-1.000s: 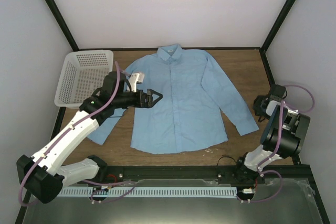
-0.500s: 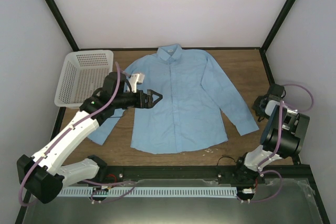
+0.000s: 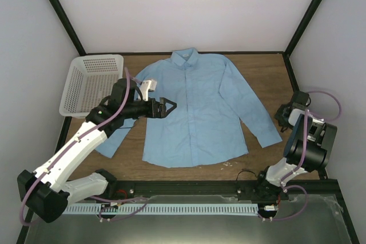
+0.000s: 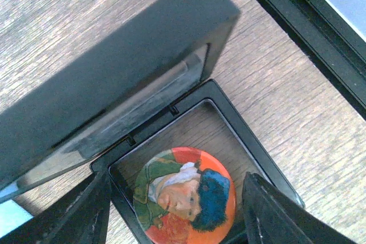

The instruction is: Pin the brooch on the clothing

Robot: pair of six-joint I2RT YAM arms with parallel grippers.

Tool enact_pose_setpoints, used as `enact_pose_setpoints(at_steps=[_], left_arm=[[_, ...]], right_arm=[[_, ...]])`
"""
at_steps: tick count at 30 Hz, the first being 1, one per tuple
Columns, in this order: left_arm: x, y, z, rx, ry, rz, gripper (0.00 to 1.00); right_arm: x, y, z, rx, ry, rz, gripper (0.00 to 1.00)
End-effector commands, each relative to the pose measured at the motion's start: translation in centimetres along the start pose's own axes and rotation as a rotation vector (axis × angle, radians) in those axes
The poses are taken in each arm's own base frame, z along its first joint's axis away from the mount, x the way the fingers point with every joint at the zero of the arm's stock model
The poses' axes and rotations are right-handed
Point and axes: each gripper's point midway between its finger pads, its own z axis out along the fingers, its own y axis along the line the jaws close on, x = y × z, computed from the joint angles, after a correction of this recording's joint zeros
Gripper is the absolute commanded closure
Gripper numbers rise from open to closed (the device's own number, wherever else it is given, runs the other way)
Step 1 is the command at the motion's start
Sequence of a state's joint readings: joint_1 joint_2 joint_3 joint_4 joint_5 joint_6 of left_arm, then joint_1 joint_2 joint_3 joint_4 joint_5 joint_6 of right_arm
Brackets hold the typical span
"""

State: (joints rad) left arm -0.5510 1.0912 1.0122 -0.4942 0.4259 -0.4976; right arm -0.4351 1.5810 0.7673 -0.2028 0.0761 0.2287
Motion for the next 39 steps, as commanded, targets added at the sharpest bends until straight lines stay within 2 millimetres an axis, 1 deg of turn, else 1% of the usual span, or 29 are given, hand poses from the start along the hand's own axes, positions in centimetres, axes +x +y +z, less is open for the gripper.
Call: enact_pose_setpoints(at_steps=[1, 10, 15, 18, 23, 28, 32, 35, 39], left_arm=[[0.0, -0.5, -0.1, 0.022, -0.007, 0.003, 0.0], [0.0, -0.5, -0.1, 0.023, -0.008, 0.004, 0.0], [-0.1, -0.5, 0.0, 0.024, -0.008, 0.004, 0.0], [-0.2, -0.6, 0.1, 0.027, -0.004, 0.0, 0.0], [-0.2, -0.6, 0.2, 0.028, -0.001, -0.006, 0.0], [-0.2, -0.6, 0.3, 0.029, 0.001, -0.014, 0.0], [-0.3, -0.6, 0.3, 0.028, 0.0, -0.014, 0.0], [-0.2, -0.5, 0.5, 0.029, 0.006, -0.018, 0.0], [-0.4, -0.8, 0.5, 0.033, 0.01, -0.017, 0.0]], right_arm=[[0.1, -0.1, 0.4, 0.015, 0.026, -0.009, 0.44], [0.2, 0.6, 0.2, -0.021, 0.027, -0.01, 0.55], [0.4, 1.2, -0.4, -0.051, 0.015, -0.017, 0.57], [0.3, 1.3, -0.5, -0.048, 0.012, -0.021, 0.51], [0.4, 1.8, -0.8, -0.041, 0.006, -0.041, 0.48], [0.4, 2.2, -0.9, -0.042, 0.004, -0.058, 0.42], [0.2, 2.7, -1.4, -0.041, -0.016, -0.08, 0.38], [0.0, 2.6, -0.9, -0.023, -0.008, -0.098, 0.34], [0.0, 2.1, -0.3, 0.009, 0.006, -0.106, 0.32]])
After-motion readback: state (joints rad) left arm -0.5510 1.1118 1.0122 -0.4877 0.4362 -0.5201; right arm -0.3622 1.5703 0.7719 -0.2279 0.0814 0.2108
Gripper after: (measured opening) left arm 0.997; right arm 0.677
